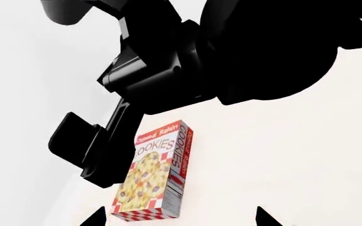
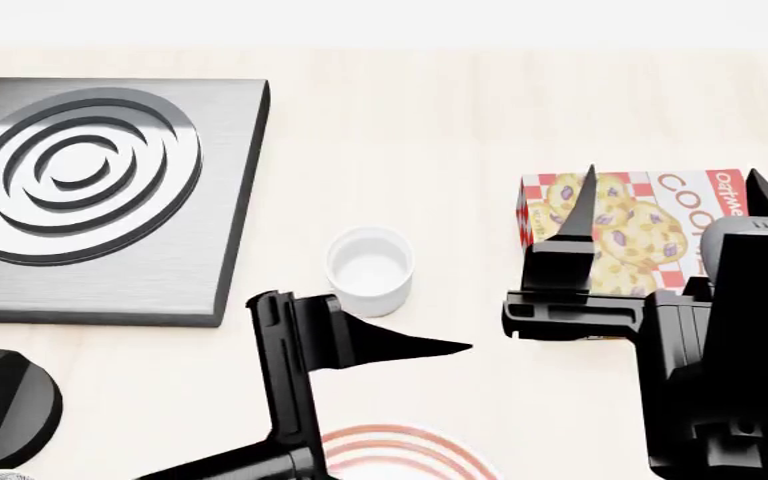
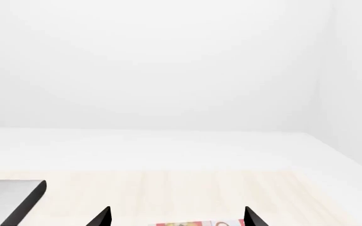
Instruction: Pick the akita bowl on the stove and place it on the plate.
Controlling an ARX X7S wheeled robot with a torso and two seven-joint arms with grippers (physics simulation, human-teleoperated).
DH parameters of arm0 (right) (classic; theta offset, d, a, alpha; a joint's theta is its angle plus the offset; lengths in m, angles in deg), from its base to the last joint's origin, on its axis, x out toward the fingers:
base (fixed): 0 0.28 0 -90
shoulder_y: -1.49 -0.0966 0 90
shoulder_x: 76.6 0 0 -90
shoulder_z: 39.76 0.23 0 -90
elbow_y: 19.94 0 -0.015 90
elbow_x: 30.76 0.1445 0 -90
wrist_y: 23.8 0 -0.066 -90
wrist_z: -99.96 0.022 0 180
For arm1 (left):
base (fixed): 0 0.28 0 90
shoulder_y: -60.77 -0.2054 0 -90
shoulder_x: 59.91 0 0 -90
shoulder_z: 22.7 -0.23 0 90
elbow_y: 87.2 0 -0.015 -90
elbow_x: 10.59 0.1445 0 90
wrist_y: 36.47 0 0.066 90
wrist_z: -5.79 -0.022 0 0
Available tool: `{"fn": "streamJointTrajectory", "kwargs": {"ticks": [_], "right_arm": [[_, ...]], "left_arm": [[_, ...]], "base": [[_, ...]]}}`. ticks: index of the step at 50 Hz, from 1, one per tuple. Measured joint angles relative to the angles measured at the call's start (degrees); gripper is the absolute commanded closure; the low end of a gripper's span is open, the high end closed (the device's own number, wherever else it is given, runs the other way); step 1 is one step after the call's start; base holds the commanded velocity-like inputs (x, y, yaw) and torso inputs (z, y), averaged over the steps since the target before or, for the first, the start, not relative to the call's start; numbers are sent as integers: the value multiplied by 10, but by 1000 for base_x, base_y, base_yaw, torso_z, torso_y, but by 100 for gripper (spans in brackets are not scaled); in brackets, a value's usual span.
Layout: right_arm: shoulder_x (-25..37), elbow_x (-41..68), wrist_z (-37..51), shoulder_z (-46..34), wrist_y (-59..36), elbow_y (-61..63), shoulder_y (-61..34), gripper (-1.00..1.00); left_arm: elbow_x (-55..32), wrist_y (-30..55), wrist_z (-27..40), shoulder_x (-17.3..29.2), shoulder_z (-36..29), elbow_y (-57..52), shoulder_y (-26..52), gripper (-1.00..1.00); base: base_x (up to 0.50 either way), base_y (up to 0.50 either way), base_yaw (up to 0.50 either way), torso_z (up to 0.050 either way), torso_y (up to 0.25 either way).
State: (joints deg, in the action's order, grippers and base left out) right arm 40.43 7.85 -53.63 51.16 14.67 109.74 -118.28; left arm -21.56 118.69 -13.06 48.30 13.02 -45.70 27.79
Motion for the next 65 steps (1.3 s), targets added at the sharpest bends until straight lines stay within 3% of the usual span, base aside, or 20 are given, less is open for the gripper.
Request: {"fn": "streamJointTrajectory", "kwargs": {"ticks": [33, 65], "right_arm": [[5, -1, 2, -8, 7, -4, 0, -100], [9, 2, 6, -12, 11, -5, 0, -100]], "left_arm": [[-33, -19, 3, 34, 123, 28, -34, -100], [-103, 27, 10, -9, 288, 25, -42, -100]], "base": [[0, 0, 0, 0, 0], [0, 0, 0, 0, 0]]}}
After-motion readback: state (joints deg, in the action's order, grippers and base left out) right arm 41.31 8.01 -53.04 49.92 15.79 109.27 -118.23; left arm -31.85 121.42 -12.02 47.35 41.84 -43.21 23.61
